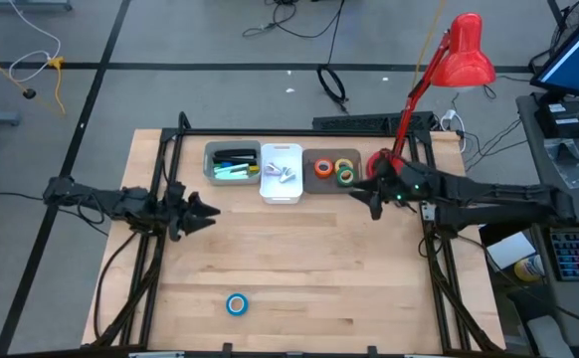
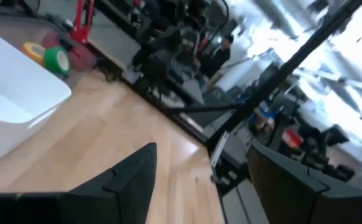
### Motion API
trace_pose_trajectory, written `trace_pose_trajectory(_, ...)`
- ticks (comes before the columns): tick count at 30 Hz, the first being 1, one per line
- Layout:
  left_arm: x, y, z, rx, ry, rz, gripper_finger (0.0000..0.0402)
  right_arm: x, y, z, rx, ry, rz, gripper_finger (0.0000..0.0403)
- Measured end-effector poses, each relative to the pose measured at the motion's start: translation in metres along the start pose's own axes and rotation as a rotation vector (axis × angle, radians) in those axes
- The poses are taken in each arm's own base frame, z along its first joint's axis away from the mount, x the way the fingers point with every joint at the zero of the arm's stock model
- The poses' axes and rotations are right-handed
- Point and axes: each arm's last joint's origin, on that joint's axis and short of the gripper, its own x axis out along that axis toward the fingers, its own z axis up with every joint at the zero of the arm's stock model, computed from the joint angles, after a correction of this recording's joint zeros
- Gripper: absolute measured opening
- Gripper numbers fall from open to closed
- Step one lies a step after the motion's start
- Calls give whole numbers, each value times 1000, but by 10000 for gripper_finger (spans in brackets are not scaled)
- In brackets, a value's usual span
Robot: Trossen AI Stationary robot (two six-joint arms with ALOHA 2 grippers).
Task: Pick and place Stapler, Stapler remover, tape
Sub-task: Put the blue tape into the black bin
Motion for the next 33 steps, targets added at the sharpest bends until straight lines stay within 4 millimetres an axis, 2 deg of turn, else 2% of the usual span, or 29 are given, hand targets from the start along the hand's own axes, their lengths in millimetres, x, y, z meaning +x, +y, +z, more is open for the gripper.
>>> trace_pose_trajectory(6, 12, -25, 16, 25, 177, 69, 250, -15, -9, -17, 51, -94, 48, 158)
trace_pose_trajectory(13, 45, -54, 24, 30, 447, 261, 250, -35, -10, -18, 14, -183, 95, 155)
trace_pose_trajectory(19, 83, -70, 8, -15, 623, 401, 250, -53, -9, -19, -43, -229, 154, 155)
trace_pose_trajectory(25, 120, -85, -14, -79, 732, 471, 250, -65, -12, -27, -77, -190, 199, 155)
trace_pose_trajectory(33, 149, -93, -42, -172, 934, 680, 250, -76, -11, -26, -153, -264, 219, 155)
